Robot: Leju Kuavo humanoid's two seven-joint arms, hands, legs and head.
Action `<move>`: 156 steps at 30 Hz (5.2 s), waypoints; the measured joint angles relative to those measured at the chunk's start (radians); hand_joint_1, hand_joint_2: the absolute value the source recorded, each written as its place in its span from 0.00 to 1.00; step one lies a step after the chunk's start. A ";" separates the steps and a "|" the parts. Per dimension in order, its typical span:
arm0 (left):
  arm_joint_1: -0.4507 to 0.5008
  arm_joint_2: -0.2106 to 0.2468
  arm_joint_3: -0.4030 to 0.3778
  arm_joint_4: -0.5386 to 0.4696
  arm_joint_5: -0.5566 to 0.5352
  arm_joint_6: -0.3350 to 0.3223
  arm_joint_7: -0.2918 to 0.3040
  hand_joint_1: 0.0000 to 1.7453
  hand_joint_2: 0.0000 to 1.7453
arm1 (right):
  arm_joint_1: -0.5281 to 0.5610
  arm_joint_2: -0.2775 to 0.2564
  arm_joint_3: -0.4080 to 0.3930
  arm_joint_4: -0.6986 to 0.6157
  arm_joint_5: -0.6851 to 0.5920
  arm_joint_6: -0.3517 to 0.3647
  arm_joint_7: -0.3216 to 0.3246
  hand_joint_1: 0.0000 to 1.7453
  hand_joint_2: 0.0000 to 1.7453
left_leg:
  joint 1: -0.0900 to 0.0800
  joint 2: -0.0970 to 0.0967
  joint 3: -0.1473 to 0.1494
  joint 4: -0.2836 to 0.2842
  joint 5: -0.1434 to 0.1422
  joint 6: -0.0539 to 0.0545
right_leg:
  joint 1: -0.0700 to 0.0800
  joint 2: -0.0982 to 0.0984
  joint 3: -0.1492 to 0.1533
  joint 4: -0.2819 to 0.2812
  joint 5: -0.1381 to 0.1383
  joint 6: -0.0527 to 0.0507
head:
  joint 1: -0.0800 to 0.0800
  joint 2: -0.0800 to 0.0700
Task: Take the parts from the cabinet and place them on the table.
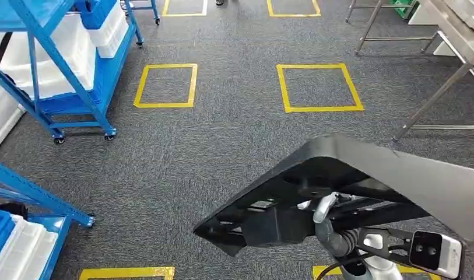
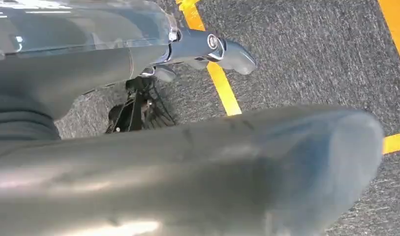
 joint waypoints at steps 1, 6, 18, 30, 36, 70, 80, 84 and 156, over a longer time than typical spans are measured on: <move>0.000 0.002 0.001 0.000 0.000 0.000 0.000 0.00 0.00 | 0.003 0.002 -0.005 -0.002 0.002 0.000 0.000 1.00 1.00 | 0.001 -0.003 0.035 -0.078 0.044 0.001 | 0.000 0.011 0.000 0.003 -0.001 0.001 | 0.000 0.000; -0.002 0.005 0.005 0.000 -0.004 -0.004 0.000 0.00 0.00 | 0.019 0.010 -0.032 -0.009 0.003 0.002 0.000 1.00 1.00 | -0.001 -0.055 0.111 -0.242 0.092 0.018 | -0.005 0.055 -0.012 0.013 0.002 0.028 | 0.000 0.000; -0.003 0.008 0.006 0.000 0.000 -0.015 -0.005 0.00 0.00 | 0.029 0.016 -0.067 -0.006 -0.003 0.022 0.000 1.00 1.00 | -0.006 0.064 0.122 -0.260 0.099 0.037 | -0.011 -0.111 0.007 0.034 -0.014 0.050 | 0.000 0.000; 0.000 0.010 0.009 0.000 -0.003 -0.016 -0.010 0.00 0.00 | 0.015 0.027 -0.081 0.013 -0.007 0.039 0.000 1.00 1.00 | -0.003 0.000 -0.027 0.049 -0.024 -0.002 | 0.003 -0.013 0.013 0.006 -0.018 0.001 | 0.000 0.000; -0.005 0.012 0.010 0.000 -0.006 -0.023 -0.016 0.00 0.00 | 0.002 0.046 -0.054 0.011 0.022 0.015 0.000 1.00 1.00 | -0.006 -0.060 0.093 -0.241 0.104 0.018 | -0.002 0.045 0.004 0.015 -0.017 0.022 | 0.000 0.000; -0.037 0.009 0.013 0.000 -0.011 -0.035 -0.013 0.00 0.00 | -0.180 -0.028 0.110 0.060 -0.054 -0.105 0.001 1.00 1.00 | 0.008 -0.029 0.087 -0.249 0.119 0.037 | -0.005 0.014 -0.003 0.023 -0.028 0.053 | 0.000 0.000; -0.036 0.008 0.013 0.000 -0.011 -0.035 -0.005 0.00 0.00 | -0.218 -0.098 0.111 0.105 -0.115 -0.151 0.000 1.00 1.00 | -0.008 0.061 0.097 -0.250 0.107 0.040 | 0.008 -0.147 0.009 0.005 -0.020 0.042 | 0.000 0.000; -0.043 0.008 0.012 0.000 -0.011 -0.035 -0.002 0.00 0.00 | -0.256 -0.124 0.137 0.118 -0.140 -0.193 0.000 1.00 1.00 | -0.013 0.099 0.106 -0.251 0.099 0.020 | 0.008 -0.096 0.003 -0.003 -0.010 0.028 | 0.000 0.000; -0.025 0.000 0.037 0.000 -0.021 -0.035 -0.025 0.00 0.00 | -0.391 -0.093 0.338 0.196 -0.228 -0.287 0.000 1.00 1.00 | 0.010 -0.020 0.034 -0.155 0.115 0.004 | -0.002 0.023 0.018 -0.004 -0.008 0.021 | 0.000 0.000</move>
